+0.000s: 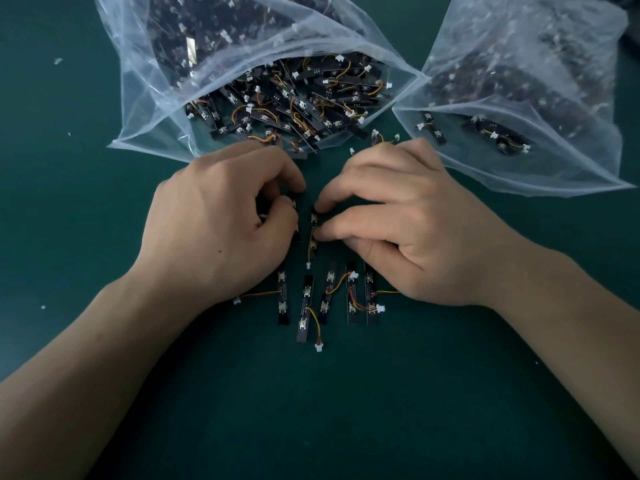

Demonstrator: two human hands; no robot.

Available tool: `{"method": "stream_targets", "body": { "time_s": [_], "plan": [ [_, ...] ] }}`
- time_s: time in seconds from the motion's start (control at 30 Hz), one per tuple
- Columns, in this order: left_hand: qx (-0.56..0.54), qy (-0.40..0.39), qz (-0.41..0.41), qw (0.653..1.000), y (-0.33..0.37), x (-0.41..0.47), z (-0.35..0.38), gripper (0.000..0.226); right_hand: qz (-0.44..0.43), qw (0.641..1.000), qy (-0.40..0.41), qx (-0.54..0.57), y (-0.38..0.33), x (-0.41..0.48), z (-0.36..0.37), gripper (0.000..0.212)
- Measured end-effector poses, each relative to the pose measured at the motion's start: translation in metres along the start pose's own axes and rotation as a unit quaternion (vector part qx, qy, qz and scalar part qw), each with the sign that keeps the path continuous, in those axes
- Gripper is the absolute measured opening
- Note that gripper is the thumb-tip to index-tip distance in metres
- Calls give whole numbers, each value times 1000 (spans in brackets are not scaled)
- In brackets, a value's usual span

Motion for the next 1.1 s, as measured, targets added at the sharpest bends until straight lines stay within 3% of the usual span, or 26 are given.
{"method": "stream_targets", "body": {
  "time_s": [0.57,0.87,0.97,1.1],
  "plan": [
    [-6,-2,7,1000,1,-1,0,24,47,998,-28,-6,4,2,3,30],
    [-11,-5,5,1000,3,-1,-1,30,5,997,64,45,-12,-1,-20,26],
    [-14,-12,12,1000,5,-1,0,28,-27,998,48,39,-36,-2,-16,41],
    [-10,-12,16,1000,4,-1,0,25,34,999,41,6,-48,1,-8,66]
  ]
}}
Point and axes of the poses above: each hand's wrist, its own x-axis towards the middle knuckle, its own z-axis out of the palm, y = z × x, the point moved 9 cm from there along x, towards the middle knuckle, and after that the axes turned 3 degrees about x, right-handed, at the moved point
